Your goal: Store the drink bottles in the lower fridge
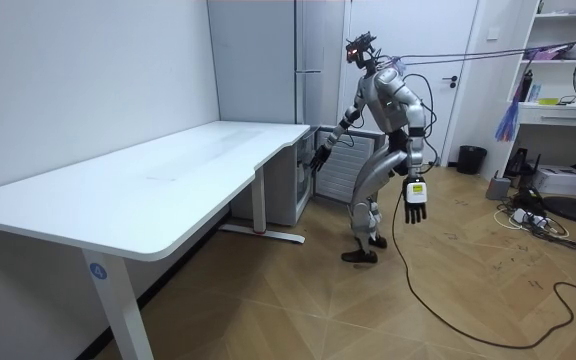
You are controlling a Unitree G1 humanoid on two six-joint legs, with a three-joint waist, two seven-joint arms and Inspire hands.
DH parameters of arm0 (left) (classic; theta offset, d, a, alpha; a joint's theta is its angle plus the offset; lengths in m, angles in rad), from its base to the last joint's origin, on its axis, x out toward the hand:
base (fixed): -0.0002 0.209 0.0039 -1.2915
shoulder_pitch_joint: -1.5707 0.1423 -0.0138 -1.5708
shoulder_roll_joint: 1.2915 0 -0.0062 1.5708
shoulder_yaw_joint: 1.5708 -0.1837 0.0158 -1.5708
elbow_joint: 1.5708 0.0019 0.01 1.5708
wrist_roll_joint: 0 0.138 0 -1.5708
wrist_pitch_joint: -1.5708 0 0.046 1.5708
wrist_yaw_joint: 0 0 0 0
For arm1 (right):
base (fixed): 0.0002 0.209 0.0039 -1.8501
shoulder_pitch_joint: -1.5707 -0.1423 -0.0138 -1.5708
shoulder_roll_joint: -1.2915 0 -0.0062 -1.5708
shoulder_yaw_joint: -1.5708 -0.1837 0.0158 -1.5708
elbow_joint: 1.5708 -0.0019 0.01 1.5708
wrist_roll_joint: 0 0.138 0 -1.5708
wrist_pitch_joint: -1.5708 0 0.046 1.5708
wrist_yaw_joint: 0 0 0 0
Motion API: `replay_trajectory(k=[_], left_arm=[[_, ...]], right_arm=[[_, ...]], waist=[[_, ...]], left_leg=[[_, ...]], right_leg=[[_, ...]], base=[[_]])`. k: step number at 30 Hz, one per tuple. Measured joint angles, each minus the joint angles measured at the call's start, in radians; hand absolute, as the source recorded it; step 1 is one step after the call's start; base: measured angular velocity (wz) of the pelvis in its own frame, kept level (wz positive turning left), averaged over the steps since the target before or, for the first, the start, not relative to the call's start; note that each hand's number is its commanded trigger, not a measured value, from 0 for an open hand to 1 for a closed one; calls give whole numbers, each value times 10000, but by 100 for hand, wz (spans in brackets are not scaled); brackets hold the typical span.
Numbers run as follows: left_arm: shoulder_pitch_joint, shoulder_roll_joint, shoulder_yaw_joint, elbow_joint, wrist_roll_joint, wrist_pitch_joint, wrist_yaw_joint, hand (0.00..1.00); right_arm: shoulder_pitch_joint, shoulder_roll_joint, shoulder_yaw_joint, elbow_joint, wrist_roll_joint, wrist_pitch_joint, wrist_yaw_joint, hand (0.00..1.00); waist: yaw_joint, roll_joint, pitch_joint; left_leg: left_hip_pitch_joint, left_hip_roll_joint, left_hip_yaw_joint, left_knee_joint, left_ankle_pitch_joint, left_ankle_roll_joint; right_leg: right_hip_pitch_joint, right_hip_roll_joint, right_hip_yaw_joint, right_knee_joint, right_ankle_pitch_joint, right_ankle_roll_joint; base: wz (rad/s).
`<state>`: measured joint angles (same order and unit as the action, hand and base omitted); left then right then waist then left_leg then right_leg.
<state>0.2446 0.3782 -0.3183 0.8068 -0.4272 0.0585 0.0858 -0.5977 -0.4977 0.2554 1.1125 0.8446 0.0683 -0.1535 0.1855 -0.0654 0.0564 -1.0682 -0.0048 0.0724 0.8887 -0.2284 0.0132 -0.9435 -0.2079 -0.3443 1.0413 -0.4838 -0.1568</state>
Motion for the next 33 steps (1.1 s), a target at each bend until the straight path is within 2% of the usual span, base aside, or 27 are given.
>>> replay_trajectory(k=[2, 8, 10, 12, 18, 20, 21, 33], left_arm=[[0, -6, 1, 11, 11, 3, 1, 0], [1, -4, -11, 110, 23, -9, 163, 0], [2, -5, -41, 199, -43, -57, 190, 0], [0, -27, -43, 469, -32, -262, 200, 0], [-1, -90, -53, 949, -36, -369, 339, 0], [0, -93, -147, 955, -33, -367, 374, 0], [-3, -101, -201, 953, -31, -366, 376, 0], [-2, -139, -283, 955, -42, -365, 406, 0]], right_arm=[[0, 0, 0, -57, -457, 110, -229, 0], [0, 3, 93, -668, -1820, 605, -1312, 0], [-1, 9, 239, -910, -1858, 757, -1748, 0], [-1, 20, 322, -1304, -1888, 871, -2414, 0], [-527, 24, 392, -1772, -2252, 870, -4063, 0], [-792, 25, 397, -1774, -2295, 802, -4384, 0], [-848, 49, 405, -1725, -2219, 888, -4521, 0], [-848, 54, 773, -1740, -2228, 862, -5191, 0]], waist=[[6, 1, 0], [54, 2, 1], [66, 3, 1], [97, 2, 2], [112, 15, 12], [124, 17, 13], [123, 14, 16], [134, 23, 46]], left_leg=[[0, -45, -20, -39, 5, -1], [-95, 24, 83, -100, 59, 82], [-95, 28, 88, -92, 59, 81], [-75, 34, 108, -88, 61, 75], [2, -78, 91, -219, 110, 3], [1, -83, 78, -223, 118, -8], [-1, -89, 75, -223, 120, -11], [-31, -90, 46, -186, 121, -11]], right_leg=[[-7, -36, -4, 2, -4, 7], [-146, -110, 3, 19, -2, 17], [-146, -96, 8, 19, -3, 17], [-148, -59, 54, 21, -3, 17], [-166, -91, 134, 23, -27, -1], [-165, -93, 124, 26, -40, -3], [-160, -93, 116, 27, -51, 5], [-157, -125, 97, 32, -95, 21]], base=[[6], [1], [0], [-3], [1], [4], [4], [0]])
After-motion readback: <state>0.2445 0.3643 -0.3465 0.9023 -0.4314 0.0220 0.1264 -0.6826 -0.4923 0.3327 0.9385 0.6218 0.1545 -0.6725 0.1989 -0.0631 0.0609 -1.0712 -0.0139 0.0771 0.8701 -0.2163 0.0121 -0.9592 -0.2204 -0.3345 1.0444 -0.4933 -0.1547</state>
